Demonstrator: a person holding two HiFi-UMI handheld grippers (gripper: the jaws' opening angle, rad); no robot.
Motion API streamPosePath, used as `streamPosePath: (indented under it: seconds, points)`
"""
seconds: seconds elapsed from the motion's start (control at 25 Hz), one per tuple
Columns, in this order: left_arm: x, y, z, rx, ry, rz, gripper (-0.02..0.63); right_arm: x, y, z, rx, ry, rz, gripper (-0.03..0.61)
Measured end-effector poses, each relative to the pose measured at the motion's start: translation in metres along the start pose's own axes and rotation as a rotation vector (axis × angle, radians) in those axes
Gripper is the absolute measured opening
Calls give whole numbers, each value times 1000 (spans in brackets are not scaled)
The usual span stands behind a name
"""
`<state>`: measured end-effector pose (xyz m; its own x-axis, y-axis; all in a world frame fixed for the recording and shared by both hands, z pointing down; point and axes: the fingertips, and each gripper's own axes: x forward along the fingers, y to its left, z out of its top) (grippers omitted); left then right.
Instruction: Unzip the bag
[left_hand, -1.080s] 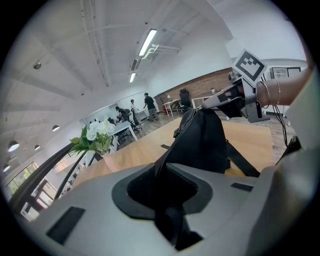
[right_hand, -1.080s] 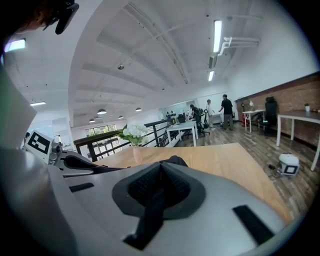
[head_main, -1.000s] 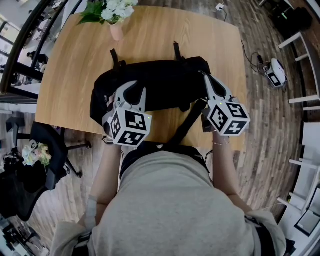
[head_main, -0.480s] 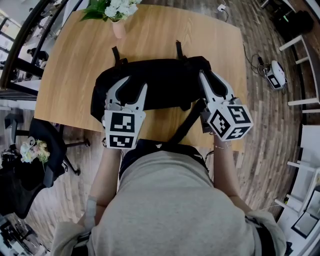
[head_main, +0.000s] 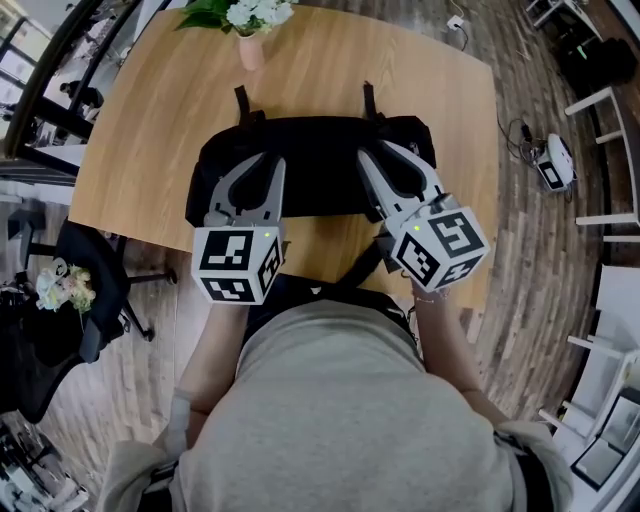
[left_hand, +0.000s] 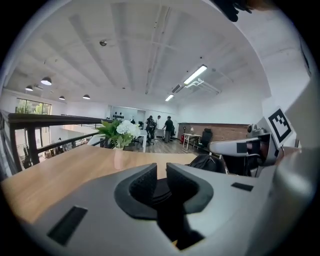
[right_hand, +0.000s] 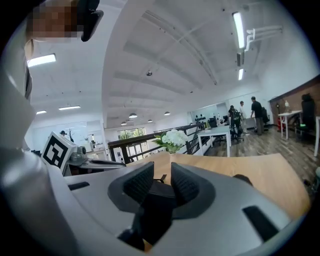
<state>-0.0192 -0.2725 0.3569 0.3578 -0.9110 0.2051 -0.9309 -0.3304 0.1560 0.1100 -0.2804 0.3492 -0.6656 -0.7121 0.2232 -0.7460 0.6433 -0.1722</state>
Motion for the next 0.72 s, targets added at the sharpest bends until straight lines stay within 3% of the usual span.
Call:
streamPosePath:
  seconds: [0.2, 0.36, 0.52, 0.72]
  points:
    - [-3, -2, -4, -4, 15, -32, 37, 8, 18, -12, 19, 42, 30, 86]
    - [-5, -8, -10, -14, 32, -47, 32, 10, 32, -15, 15, 59, 69, 5]
    - [-6, -20, -14, -38, 40, -83, 32, 13, 45, -20, 12, 79, 124, 6]
    - [-6, -21, -22, -25, 85, -68, 31, 13, 53, -26, 19, 91, 145, 6]
